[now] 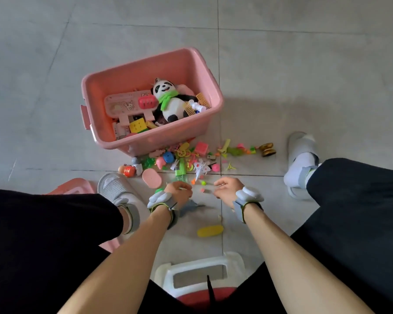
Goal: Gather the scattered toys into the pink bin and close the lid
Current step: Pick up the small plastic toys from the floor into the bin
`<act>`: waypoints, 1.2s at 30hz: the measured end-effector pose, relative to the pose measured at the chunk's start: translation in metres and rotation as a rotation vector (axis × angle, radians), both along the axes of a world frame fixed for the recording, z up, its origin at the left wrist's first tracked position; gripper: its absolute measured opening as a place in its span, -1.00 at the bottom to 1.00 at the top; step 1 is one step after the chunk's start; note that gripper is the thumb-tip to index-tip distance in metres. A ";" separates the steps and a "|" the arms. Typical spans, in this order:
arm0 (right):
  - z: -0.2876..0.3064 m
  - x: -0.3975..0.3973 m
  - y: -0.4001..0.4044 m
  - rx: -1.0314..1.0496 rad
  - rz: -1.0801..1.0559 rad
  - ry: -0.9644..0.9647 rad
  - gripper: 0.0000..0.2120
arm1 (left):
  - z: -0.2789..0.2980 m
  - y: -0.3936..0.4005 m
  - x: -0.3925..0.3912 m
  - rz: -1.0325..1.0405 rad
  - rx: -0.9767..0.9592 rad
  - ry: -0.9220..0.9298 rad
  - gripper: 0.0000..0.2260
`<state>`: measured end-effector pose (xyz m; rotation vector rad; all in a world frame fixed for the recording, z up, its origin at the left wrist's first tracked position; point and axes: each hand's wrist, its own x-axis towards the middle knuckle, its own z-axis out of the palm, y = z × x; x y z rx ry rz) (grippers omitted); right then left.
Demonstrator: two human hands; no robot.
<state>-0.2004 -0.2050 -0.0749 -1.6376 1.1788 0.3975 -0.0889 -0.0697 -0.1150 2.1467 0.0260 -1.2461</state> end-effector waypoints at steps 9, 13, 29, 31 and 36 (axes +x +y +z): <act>-0.053 -0.059 0.010 -0.014 0.118 0.179 -0.84 | -0.024 0.003 -0.046 -0.720 0.279 -0.137 -0.90; -0.064 -0.084 0.010 0.027 0.087 0.172 -0.76 | -0.040 -0.007 -0.061 -1.006 0.298 -0.114 -0.75; -0.088 -0.131 -0.015 0.130 -0.109 0.248 -0.79 | -0.080 -0.037 -0.097 -1.453 0.304 -0.283 -0.71; -0.092 -0.128 -0.015 0.139 -0.097 0.245 -0.78 | -0.080 -0.037 -0.096 -1.393 0.299 -0.209 -0.73; -0.100 -0.123 -0.015 0.057 0.012 0.268 -0.64 | -0.076 -0.027 -0.088 -0.961 0.316 -0.080 -0.71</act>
